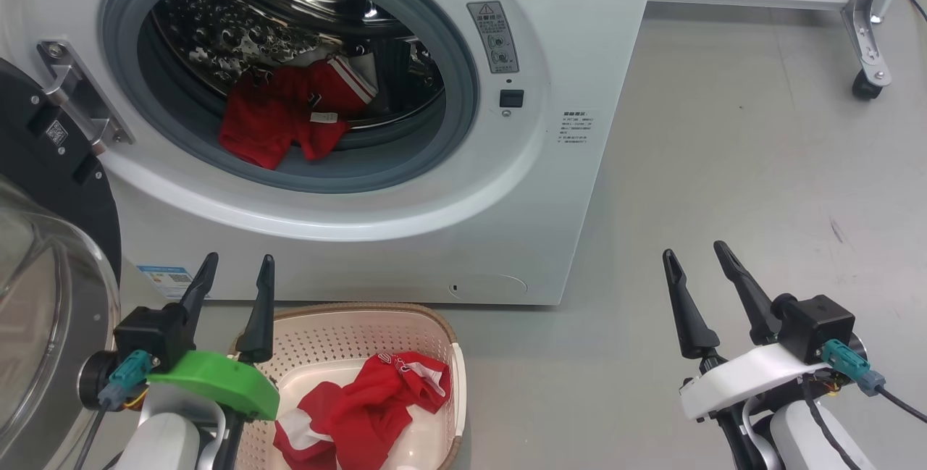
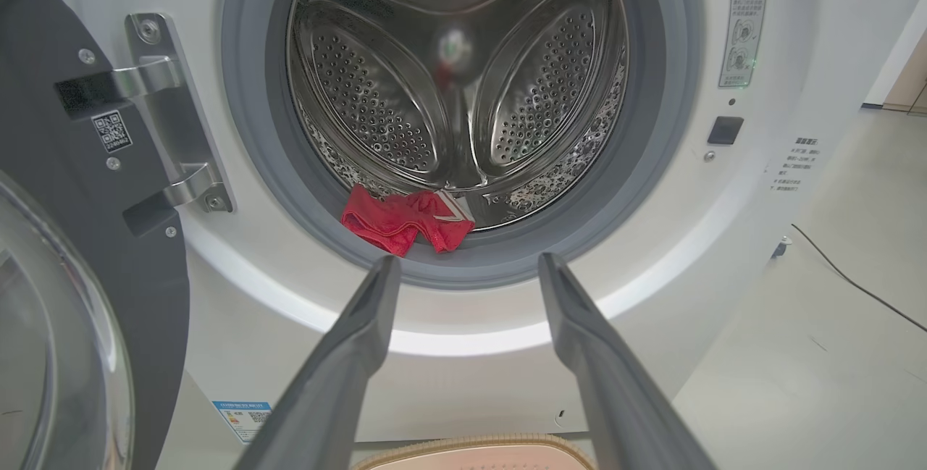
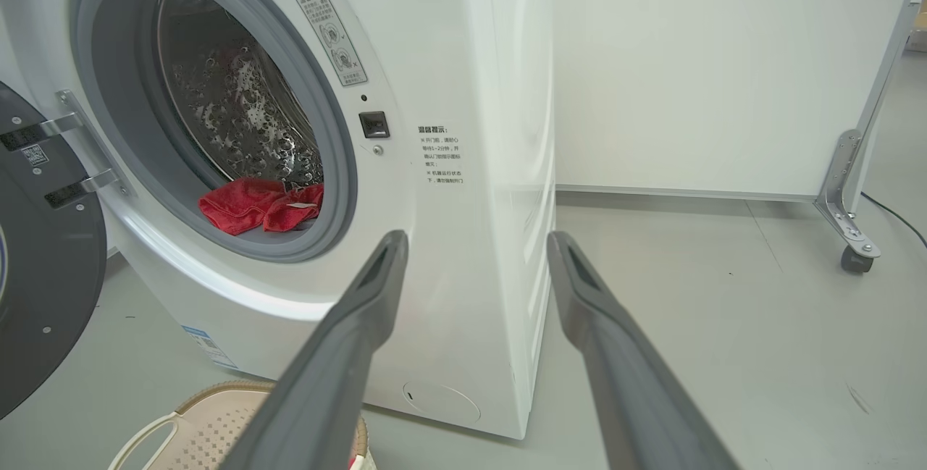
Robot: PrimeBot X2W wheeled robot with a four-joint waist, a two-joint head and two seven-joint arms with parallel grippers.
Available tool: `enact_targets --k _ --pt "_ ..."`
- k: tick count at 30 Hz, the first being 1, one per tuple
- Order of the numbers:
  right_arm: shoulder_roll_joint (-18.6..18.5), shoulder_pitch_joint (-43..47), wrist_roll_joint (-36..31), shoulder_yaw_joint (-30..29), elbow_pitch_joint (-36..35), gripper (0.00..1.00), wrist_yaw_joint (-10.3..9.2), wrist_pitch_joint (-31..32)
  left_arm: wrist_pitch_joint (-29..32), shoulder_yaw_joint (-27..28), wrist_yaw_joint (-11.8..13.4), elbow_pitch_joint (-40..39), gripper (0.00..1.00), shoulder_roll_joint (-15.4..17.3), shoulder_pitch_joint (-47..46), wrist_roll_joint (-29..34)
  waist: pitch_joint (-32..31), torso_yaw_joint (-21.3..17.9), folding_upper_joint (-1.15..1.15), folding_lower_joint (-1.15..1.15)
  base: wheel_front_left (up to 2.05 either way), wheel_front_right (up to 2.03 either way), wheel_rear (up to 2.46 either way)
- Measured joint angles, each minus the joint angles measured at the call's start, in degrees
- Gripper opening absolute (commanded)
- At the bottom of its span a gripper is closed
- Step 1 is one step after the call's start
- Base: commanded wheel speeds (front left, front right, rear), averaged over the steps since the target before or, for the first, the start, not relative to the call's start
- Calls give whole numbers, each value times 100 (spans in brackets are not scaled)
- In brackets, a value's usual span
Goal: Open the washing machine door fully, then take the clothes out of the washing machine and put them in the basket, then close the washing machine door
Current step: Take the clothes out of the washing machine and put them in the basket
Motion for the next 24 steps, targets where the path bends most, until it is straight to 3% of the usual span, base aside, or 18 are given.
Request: enact_targets --k 24 --pt "-4 49 0 51 -76 100 10 0 -7 48 9 -420 100 -11 318 176 19 -39 0 0 0 0 0"
